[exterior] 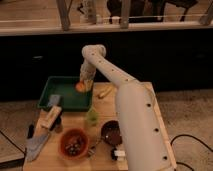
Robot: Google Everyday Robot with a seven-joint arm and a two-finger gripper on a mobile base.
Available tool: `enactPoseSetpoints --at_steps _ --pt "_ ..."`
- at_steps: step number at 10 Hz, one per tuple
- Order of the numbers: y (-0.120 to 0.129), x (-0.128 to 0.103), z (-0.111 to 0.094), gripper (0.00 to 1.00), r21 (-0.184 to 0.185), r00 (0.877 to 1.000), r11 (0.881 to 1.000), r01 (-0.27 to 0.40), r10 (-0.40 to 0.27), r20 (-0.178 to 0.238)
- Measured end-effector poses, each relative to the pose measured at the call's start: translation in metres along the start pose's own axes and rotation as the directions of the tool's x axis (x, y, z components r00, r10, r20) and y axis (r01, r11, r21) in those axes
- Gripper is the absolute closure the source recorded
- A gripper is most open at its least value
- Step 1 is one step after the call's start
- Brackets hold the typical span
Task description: Place apple in tray
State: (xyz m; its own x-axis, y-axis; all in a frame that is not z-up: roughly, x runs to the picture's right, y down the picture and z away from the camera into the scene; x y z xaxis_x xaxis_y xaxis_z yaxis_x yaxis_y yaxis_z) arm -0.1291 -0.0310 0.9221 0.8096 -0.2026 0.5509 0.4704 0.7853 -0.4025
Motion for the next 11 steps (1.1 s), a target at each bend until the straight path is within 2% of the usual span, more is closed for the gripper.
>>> enactPoseSetpoints --at_steps 11 --pt "-0.0011 0.0044 -0.0004 0.98 0.0 1.0 1.0 -0.019 0.019 -0.006"
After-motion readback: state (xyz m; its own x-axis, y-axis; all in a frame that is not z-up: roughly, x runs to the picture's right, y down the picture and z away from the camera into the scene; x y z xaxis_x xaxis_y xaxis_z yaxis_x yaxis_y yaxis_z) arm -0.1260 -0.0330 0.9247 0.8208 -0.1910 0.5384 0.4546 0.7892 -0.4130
